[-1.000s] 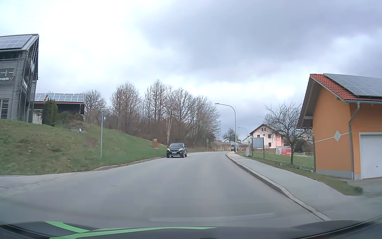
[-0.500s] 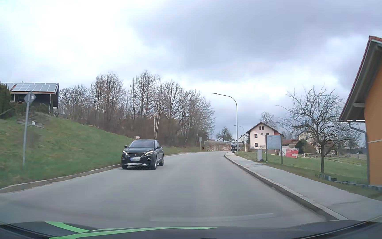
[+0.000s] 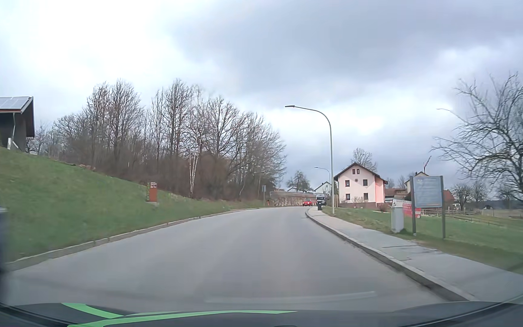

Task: Follow the waypoints while adhering to traffic rules and regulations

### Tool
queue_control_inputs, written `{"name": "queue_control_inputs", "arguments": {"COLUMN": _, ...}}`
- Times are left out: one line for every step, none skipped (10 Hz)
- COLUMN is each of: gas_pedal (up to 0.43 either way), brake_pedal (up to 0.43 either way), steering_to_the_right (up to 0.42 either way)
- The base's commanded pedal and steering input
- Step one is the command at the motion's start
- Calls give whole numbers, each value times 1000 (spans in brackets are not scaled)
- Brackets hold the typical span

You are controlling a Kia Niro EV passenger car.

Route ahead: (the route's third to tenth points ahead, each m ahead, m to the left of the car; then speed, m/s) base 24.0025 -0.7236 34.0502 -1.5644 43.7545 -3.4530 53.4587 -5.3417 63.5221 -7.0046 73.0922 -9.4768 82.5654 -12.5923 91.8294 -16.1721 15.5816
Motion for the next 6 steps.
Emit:
{"name": "queue_control_inputs", "arguments": {"gas_pedal": 287, "brake_pedal": 0, "steering_to_the_right": 18}}
{"name": "queue_control_inputs", "arguments": {"gas_pedal": 287, "brake_pedal": 0, "steering_to_the_right": 18}}
{"name": "queue_control_inputs", "arguments": {"gas_pedal": 287, "brake_pedal": 0, "steering_to_the_right": 18}}
{"name": "queue_control_inputs", "arguments": {"gas_pedal": 287, "brake_pedal": 0, "steering_to_the_right": 17}}
{"name": "queue_control_inputs", "arguments": {"gas_pedal": 280, "brake_pedal": 0, "steering_to_the_right": 15}}
{"name": "queue_control_inputs", "arguments": {"gas_pedal": 268, "brake_pedal": 0, "steering_to_the_right": 15}}
